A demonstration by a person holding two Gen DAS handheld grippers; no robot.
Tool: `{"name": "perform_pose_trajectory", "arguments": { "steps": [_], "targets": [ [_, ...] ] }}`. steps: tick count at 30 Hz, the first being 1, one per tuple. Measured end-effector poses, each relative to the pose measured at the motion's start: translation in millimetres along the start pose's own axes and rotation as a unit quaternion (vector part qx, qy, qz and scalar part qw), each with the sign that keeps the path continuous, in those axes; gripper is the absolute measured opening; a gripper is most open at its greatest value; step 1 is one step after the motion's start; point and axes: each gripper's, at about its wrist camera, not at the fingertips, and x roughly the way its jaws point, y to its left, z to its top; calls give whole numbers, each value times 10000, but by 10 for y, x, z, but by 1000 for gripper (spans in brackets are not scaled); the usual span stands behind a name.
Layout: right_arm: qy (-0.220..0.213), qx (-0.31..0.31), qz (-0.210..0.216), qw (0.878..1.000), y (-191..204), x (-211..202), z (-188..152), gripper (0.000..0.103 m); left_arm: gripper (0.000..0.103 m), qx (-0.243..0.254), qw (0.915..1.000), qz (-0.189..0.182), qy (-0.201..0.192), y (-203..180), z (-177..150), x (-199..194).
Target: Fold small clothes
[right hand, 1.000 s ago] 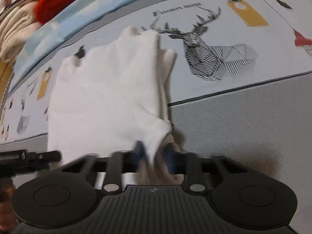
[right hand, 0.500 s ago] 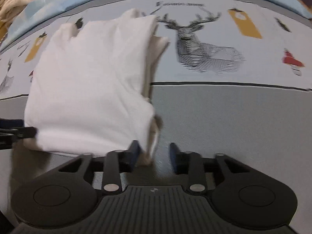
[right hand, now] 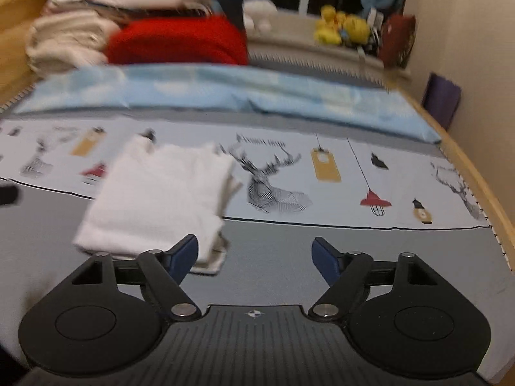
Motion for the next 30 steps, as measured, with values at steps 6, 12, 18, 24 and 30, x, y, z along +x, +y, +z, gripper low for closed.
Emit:
{"name": "perform_pose_trajectory", "arguments": {
  "steps": [6,12,18,24,30],
  "targets": [
    [-169,315,182,9992,115,-332,-547,82,92,-630,9940,58,887,-103,-618,-83],
    [15,59,242,9997,358,-341,-662,82,101,-1019,9932,171,544,-10,-543,-201],
    [93,333,408,9986,344,-323,-642,82,101,-718,9968,0,350,-146,-549,-308],
    [21,252,476,9985,438,-321,-619,82,101,-650,9976,-90,240,-221,-562,-285],
    [-30,262,537,9982,478,-318,-591,83,101,-504,9983,-190,215,-312,-583,-266]
  ]
}}
